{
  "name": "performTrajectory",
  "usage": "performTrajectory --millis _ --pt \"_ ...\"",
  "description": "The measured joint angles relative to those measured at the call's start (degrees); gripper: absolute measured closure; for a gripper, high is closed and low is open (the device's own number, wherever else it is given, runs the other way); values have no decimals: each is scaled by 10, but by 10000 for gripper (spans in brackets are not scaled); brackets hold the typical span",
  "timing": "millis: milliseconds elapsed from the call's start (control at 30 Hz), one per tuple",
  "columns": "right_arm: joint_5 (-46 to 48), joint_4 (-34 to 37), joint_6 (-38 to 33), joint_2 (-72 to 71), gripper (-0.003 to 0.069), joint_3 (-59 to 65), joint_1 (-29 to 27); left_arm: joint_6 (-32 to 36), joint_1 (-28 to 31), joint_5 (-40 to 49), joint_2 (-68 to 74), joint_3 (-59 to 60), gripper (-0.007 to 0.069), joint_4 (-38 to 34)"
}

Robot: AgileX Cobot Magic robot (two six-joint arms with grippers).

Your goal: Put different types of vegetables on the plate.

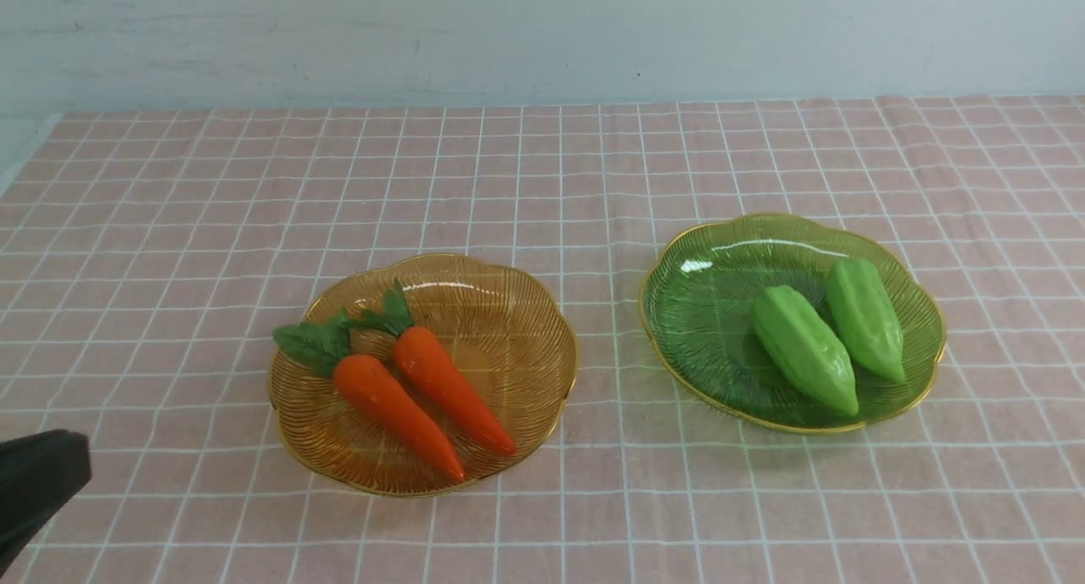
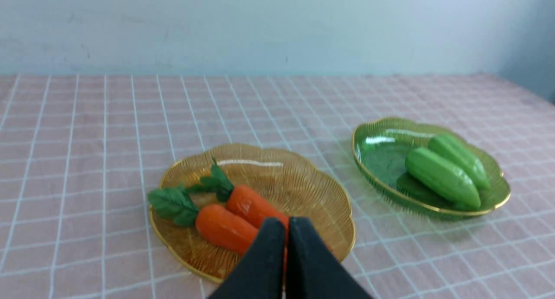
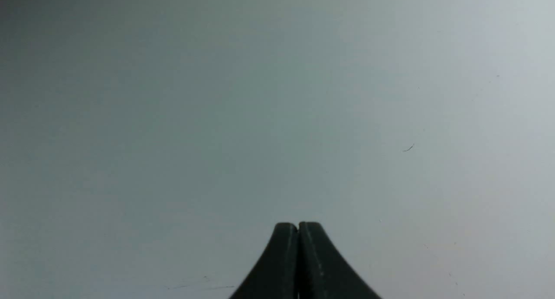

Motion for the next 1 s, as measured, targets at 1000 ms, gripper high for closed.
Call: performTrajectory --millis 1000 --pt "3 0 -1 -1 676 0 0 71 51 -62 -25 79 627 49"
